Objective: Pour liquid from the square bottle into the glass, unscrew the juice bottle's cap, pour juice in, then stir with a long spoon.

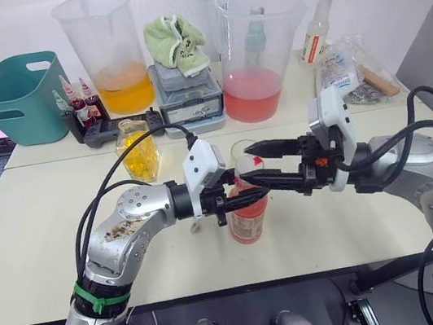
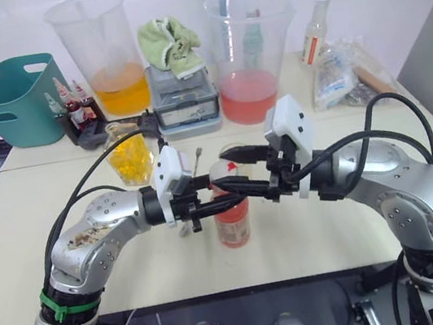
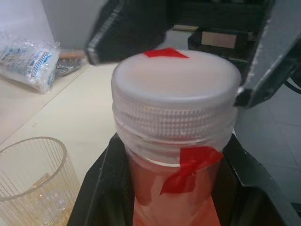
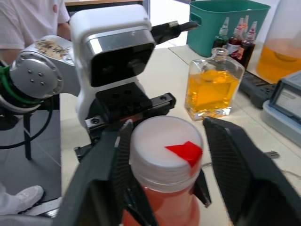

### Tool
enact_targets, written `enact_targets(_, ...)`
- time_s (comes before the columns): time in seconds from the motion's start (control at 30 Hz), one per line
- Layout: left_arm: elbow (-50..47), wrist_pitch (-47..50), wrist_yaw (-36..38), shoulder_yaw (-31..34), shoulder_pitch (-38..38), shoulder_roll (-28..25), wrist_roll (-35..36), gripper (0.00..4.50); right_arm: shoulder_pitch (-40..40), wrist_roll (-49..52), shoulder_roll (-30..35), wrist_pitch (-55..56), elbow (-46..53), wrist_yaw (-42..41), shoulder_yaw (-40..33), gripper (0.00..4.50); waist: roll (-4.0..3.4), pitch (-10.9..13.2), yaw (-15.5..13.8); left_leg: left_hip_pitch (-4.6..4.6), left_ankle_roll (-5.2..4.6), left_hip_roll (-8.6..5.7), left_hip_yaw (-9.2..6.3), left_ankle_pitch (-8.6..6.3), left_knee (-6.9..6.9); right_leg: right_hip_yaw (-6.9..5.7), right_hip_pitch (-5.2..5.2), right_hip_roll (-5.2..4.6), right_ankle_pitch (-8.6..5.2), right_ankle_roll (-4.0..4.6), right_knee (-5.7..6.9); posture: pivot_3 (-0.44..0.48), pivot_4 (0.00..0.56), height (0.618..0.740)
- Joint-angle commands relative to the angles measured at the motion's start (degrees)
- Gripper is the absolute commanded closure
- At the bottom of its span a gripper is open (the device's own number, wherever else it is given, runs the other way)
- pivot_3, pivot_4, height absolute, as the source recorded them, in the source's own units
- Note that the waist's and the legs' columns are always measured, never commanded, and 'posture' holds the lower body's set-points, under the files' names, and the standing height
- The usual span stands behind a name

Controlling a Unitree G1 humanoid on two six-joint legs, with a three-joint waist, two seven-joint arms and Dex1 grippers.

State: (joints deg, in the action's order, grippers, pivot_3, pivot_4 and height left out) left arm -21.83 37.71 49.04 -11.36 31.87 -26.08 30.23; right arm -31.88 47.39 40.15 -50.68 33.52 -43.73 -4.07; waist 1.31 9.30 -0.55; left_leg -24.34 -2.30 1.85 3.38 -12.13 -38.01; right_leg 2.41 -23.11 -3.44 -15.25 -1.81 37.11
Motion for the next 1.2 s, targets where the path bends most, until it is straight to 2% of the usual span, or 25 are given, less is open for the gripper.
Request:
enact_targets(0.03,-0.61,1.22,0.47,-1.19,-0.78,-0.43,0.26,2.94,-0.80,-1.48,2.12,2.33,-1.59,-4.59,2.26,2.88,0.00,0.00,0.02,0.01,0.00,0.00,0.00,0.00,0.00,0.00,0.01,0.00,0.00,0.00,0.00,0.000,0.150,0.740)
enact_targets(0.13,-0.38,1.16,0.31,-1.21,-0.65,-0.38,0.06,2.94,-2.78,-4.02,3.50,5.77,-5.74,-9.72,5.03,2.88,0.00,0.00,0.02,0.03,0.00,0.00,0.00,0.00,0.00,0.00,0.02,0.02,0.00,0.00,-0.01,0.000,0.150,0.740)
enact_targets(0.27,-0.82,1.26,0.01,-0.90,-1.07,-0.63,-0.20,2.94,-8.98,-8.91,3.99,14.70,-14.87,-22.83,10.61,2.88,0.00,0.00,0.29,0.10,0.00,0.01,0.05,0.00,0.00,0.02,0.06,0.06,0.00,0.00,-0.05,0.000,0.150,0.740)
enact_targets(0.43,-1.54,1.64,-0.44,-0.89,-1.67,-0.61,-0.20,2.94,-20.61,-14.85,0.93,26.39,-34.33,-41.19,16.31,2.88,0.00,0.00,0.64,0.15,0.00,0.02,0.07,0.00,-0.01,0.04,0.08,0.07,0.00,0.00,-0.04,0.000,0.150,0.740)
enact_targets(0.5,-2.05,1.91,-0.79,-0.82,-1.89,-0.65,-0.08,2.94,-26.35,-16.32,-1.19,28.38,-42.22,-45.96,17.30,2.88,0.00,0.00,0.76,0.17,0.00,0.02,0.07,0.01,-0.02,0.03,0.07,0.07,0.00,0.00,0.02,0.000,0.150,0.740)
enact_targets(0.6,-2.42,1.99,-1.08,-0.68,-2.13,-0.79,-0.07,2.94,-31.52,-15.83,-1.84,28.85,-47.61,-48.69,18.73,2.88,0.00,0.00,0.88,0.13,0.00,0.02,0.06,0.01,-0.02,0.03,0.02,0.06,0.01,0.01,0.06,0.000,0.150,0.740)
enact_targets(0.63,-2.52,2.07,-1.16,-0.63,-2.18,-0.77,-0.08,2.94,-32.59,-15.29,-1.60,28.73,-48.43,-48.77,19.27,2.88,0.00,0.00,0.87,0.12,0.00,0.04,0.06,0.01,-0.02,0.03,-0.01,0.06,0.01,0.01,0.08,0.000,0.150,0.740)
enact_targets(0.7,-2.54,2.13,-1.52,-0.53,-2.22,-0.63,-0.12,2.94,-34.39,-13.35,-0.38,26.41,-48.35,-48.77,19.29,1.83,0.00,0.00,0.85,0.08,0.00,0.05,0.04,0.01,-0.02,0.00,-0.03,0.03,0.01,0.03,0.11,0.000,0.150,0.740)
enact_targets(0.77,-2.50,2.04,-1.83,-0.61,-2.16,-0.51,-0.13,2.94,-33.97,-13.03,0.60,25.14,-47.25,-47.82,17.61,1.22,0.00,0.00,0.65,0.06,0.01,0.04,0.04,0.00,-0.02,0.00,-0.06,-0.02,0.02,0.03,0.12,0.000,0.150,0.740)
enact_targets(0.87,-2.63,1.69,-1.86,-0.94,-2.26,-0.60,-0.31,2.94,-28.97,-12.90,2.45,24.51,-42.28,-44.96,13.54,0.20,0.00,0.00,0.22,0.07,0.00,0.04,0.00,-0.01,0.00,-0.05,0.01,-0.06,0.02,0.03,0.07,0.000,0.150,0.740)
enact_targets(1.03,-2.25,1.24,-1.48,-1.19,-2.31,-0.73,-0.33,2.94,-18.97,-8.21,4.48,15.82,-27.32,-33.51,5.45,0.20,-0.01,0.00,0.07,0.04,-0.02,0.05,0.02,-0.03,0.08,0.00,-0.07,-0.10,0.02,0.04,0.09,0.000,0.150,0.740)
enact_targets(1.2,-1.49,0.57,-0.85,-1.63,-2.01,-0.68,-0.53,2.94,-9.27,-3.89,2.41,6.96,-10.79,-17.98,0.83,0.20,-0.01,-0.01,0.03,0.07,0.00,0.08,-0.02,-0.02,0.11,0.00,-0.02,-0.09,0.02,0.04,0.09,0.000,0.150,0.740)
